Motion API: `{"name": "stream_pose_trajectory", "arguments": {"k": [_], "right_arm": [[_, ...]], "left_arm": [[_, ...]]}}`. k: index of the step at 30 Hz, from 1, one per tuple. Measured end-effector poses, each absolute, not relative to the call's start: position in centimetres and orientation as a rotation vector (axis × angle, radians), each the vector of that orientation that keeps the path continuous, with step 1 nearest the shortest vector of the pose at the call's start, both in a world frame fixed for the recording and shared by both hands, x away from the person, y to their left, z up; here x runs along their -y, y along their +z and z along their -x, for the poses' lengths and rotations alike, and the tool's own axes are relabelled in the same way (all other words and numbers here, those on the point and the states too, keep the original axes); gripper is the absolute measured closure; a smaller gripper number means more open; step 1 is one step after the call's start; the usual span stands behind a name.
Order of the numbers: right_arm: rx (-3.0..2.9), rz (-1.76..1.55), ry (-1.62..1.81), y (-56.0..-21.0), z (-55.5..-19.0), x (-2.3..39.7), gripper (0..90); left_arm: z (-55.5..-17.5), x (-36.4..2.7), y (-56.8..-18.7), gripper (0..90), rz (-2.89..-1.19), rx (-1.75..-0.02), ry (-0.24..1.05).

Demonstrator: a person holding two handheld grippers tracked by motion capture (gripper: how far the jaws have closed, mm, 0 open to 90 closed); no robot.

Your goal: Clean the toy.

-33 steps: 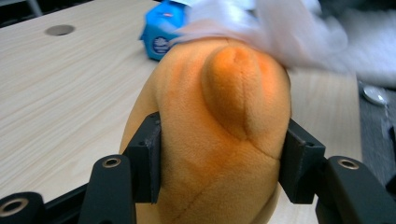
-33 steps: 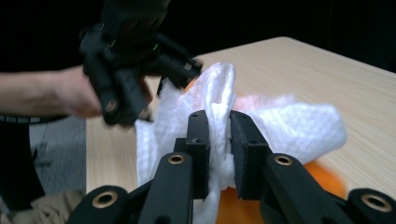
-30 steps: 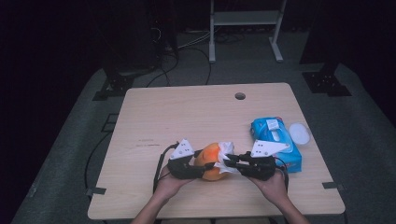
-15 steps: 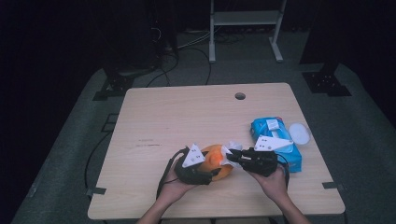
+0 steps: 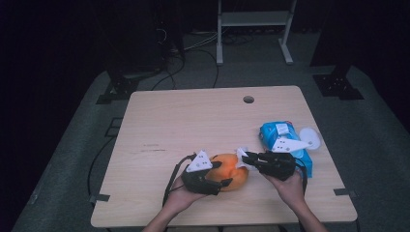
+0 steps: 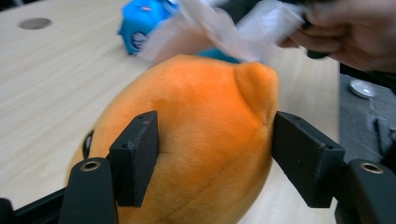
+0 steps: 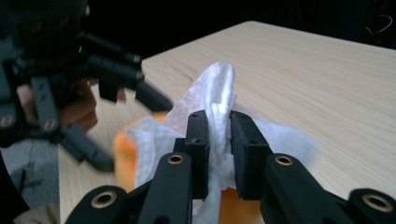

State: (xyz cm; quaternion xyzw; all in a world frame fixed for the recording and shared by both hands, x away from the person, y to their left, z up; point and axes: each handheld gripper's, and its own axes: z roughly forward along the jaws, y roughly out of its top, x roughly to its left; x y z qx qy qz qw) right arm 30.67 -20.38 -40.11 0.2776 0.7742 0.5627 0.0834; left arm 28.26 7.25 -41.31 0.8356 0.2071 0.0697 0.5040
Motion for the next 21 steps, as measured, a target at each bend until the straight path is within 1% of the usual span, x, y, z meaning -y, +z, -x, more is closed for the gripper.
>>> {"name": "stream_pose_trajectory", "arguments": {"k": [3,6,9,12,15,21], "right_arm": [[-2.357,-0.831,1.652,-40.4,-30.8,19.8,77.3],[-2.431,-0.826,1.614,-41.2,-30.7,19.4,77.3],[-2.464,-0.838,1.647,-41.6,-30.4,19.8,77.3],[-2.499,-0.806,1.641,-41.7,-29.7,20.0,77.3],[-2.516,-0.788,1.631,-41.8,-29.1,20.2,77.2],[-2.510,-0.815,1.622,-42.0,-29.1,21.0,77.1]], "left_arm": [[-27.9,-7.2,-41.0,35.3,-2.022,-0.477,0.138],[-28.1,-7.5,-40.4,34.7,-2.019,-0.478,0.158],[-28.9,-8.0,-40.0,33.3,-2.002,-0.499,0.167],[-29.9,-8.1,-40.2,31.7,-2.012,-0.514,0.164],[-30.4,-7.9,-41.0,31.9,-2.040,-0.527,0.136],[-29.1,-7.8,-41.7,34.0,-2.057,-0.501,0.126]]}}
